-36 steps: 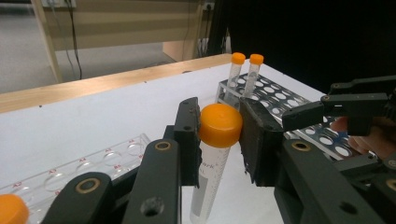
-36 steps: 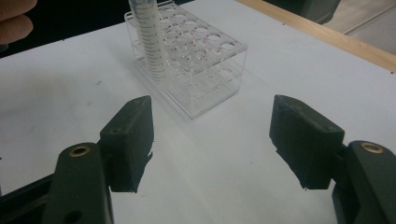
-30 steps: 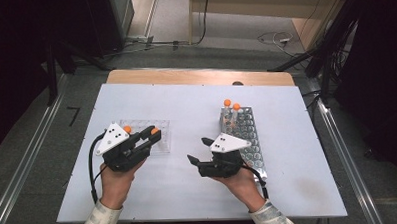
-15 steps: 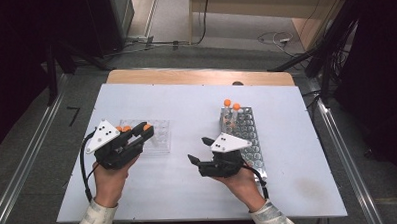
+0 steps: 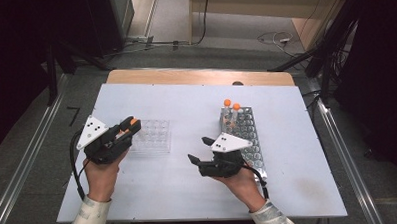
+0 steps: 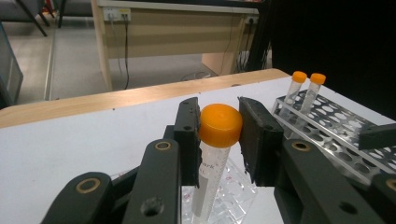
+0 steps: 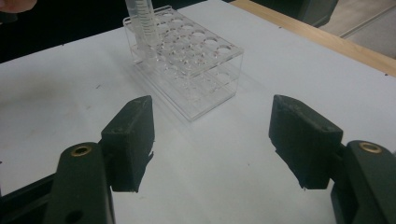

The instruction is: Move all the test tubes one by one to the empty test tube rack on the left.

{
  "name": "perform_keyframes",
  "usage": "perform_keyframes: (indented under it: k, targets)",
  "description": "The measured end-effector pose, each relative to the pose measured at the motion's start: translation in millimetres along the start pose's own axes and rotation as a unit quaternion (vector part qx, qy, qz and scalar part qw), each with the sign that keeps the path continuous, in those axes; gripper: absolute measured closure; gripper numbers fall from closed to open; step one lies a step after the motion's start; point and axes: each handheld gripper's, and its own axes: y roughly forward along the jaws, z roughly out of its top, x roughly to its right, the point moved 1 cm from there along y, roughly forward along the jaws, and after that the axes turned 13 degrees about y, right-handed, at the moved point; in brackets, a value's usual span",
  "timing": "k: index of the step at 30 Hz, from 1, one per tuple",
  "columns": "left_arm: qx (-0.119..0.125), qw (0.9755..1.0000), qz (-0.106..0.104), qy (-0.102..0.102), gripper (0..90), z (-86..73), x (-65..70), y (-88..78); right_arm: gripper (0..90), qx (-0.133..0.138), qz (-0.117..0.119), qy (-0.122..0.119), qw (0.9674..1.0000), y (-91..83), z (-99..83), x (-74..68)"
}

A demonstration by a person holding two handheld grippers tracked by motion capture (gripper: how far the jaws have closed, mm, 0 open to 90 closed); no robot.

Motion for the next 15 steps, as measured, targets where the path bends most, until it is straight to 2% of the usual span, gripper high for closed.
perform_keyframes:
  k: [8, 15]
  targets:
    - [0.004, 0.9999, 0.012, -0.008, 70.0, 0.1, -11.1, 0.3, 29.8, 0.001, 0.002, 0.0, 1.0, 0.0, 0.1, -0.2]
    - [-0.013, 0.9997, 0.022, 0.004, 69.9, -2.7, -13.5, 7.8, 29.8, 0.0, 0.001, 0.0, 1.0, 0.4, -0.1, -1.0]
